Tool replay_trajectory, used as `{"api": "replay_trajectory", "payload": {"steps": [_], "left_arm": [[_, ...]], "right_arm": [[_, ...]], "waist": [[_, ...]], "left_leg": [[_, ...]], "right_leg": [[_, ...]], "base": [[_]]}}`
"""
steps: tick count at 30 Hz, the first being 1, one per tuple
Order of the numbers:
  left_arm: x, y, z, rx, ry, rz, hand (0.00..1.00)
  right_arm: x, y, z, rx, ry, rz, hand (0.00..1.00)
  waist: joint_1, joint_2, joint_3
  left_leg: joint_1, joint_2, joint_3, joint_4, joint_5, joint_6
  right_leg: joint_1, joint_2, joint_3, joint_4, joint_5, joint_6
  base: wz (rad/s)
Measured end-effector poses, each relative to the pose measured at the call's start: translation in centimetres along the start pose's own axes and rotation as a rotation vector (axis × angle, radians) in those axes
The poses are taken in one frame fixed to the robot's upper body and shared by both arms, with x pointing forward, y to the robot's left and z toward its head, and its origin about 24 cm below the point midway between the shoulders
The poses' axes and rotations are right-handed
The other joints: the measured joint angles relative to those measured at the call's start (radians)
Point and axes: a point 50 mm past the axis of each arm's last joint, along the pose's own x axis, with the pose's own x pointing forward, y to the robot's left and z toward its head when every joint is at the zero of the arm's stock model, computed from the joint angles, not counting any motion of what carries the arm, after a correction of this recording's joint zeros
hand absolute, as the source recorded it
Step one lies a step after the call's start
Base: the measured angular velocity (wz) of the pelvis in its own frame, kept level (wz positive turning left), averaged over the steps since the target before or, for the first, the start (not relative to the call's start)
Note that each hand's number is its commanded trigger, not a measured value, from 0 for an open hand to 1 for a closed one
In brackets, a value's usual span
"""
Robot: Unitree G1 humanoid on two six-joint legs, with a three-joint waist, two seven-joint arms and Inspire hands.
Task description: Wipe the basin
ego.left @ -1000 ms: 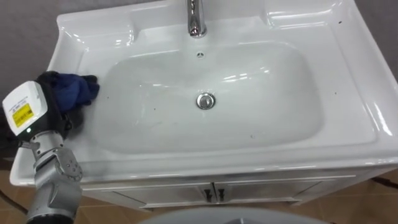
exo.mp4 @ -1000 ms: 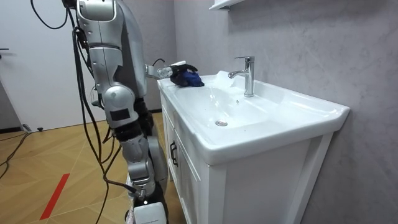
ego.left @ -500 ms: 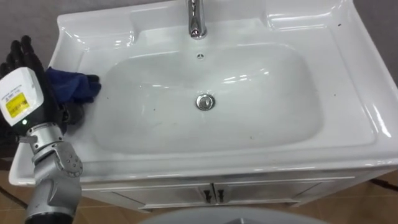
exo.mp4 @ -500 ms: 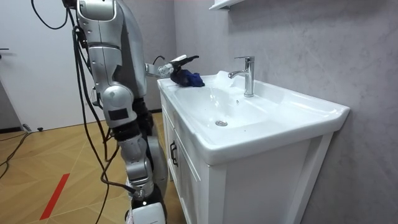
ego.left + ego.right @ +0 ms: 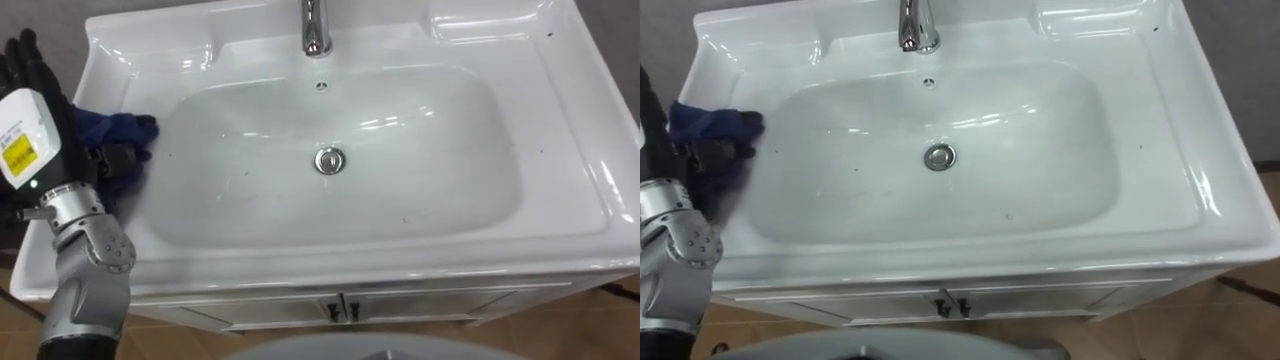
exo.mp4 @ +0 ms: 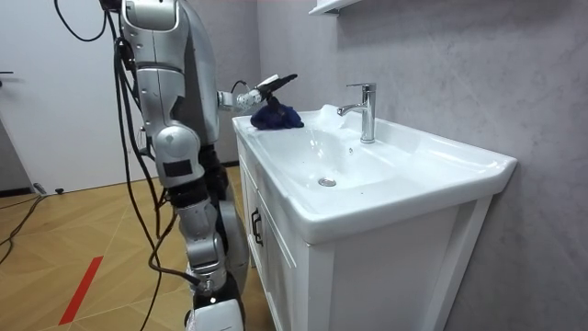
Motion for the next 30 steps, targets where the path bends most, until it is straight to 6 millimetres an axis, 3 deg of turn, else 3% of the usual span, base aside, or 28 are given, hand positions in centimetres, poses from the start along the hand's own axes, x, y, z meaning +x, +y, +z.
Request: {"api": "replay_trajectory", "payload": {"steps": [9,14,24,30], "left_arm": [[0.1,0.3,0.8,-0.281,0.107,0.010,0.00],[0.6,1.7,2.5,-0.444,0.088,0.050,0.00],[1.5,3.0,2.8,-0.479,0.067,0.104,0.00],[2.9,5.8,1.1,-0.451,0.093,0.243,0.00]], "right_arm": [[0.0,1.1,0.6,0.062,-0.020,0.027,0.00],[0.0,1.4,0.7,0.085,-0.016,0.044,0.00],[0.0,1.3,0.6,0.110,-0.017,0.045,0.00],[0.0,1.0,0.2,0.066,-0.005,0.033,0.00]], "waist": [[-0.005,-0.002,-0.0020],[0.005,-0.004,-0.0027],[0.008,0.005,-0.0030],[0.012,0.015,-0.0026]], "left_leg": [[0.000,-0.003,-0.001,0.000,0.000,0.000],[0.004,-0.003,-0.001,-0.001,0.000,0.000],[0.006,-0.002,-0.002,0.000,0.000,0.000],[0.007,-0.003,-0.001,0.000,0.000,0.000]], "right_leg": [[0.005,-0.002,-0.005,-0.013,0.000,0.002],[0.006,-0.001,-0.004,-0.014,0.000,0.002],[0.009,-0.001,0.000,-0.010,0.000,0.002],[0.010,-0.001,0.004,-0.012,0.000,0.002]], "base": [[0.01],[-0.03],[0.00],[0.00]]}}
